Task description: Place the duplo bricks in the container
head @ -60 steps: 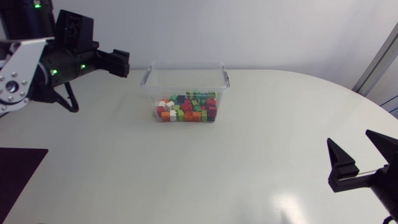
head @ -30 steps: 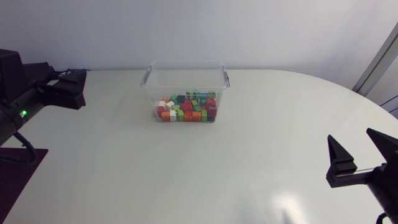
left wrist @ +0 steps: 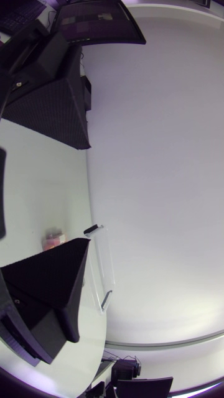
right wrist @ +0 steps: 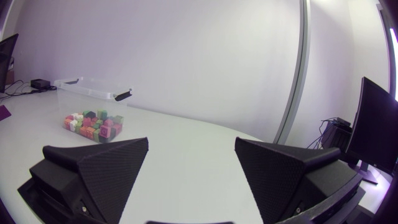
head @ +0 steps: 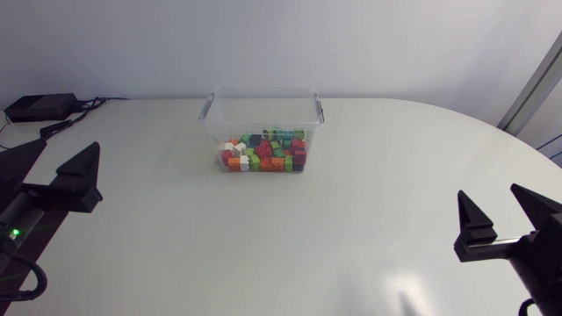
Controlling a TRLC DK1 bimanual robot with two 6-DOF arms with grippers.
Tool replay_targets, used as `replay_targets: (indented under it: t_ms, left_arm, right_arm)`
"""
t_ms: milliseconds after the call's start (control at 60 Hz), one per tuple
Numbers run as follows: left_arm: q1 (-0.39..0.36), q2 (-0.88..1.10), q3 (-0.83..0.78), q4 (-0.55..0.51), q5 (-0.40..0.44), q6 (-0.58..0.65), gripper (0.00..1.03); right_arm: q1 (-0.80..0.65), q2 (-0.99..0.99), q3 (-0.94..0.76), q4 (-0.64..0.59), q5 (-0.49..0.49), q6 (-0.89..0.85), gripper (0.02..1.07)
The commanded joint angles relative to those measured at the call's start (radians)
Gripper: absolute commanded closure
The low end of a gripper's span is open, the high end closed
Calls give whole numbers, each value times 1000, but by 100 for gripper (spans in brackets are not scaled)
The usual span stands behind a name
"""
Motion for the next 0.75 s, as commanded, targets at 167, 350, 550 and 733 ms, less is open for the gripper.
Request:
replay_targets:
  t_ms: [167,350,550,733]
  left_arm:
    - [40,-148,-135,-36,45,-57,6]
    - [65,-253,-221,-64,72,-81,6]
    - [89,-355,-304,-91,99,-104,6]
    - [89,-355,-304,-91,99,-104,6]
  right_arm:
    - [33,-3,-60,60,24,91,7]
    - [53,-2,-89,94,35,138,7]
    - [73,-1,-117,128,47,183,7]
    - [73,-1,-117,128,47,183,7]
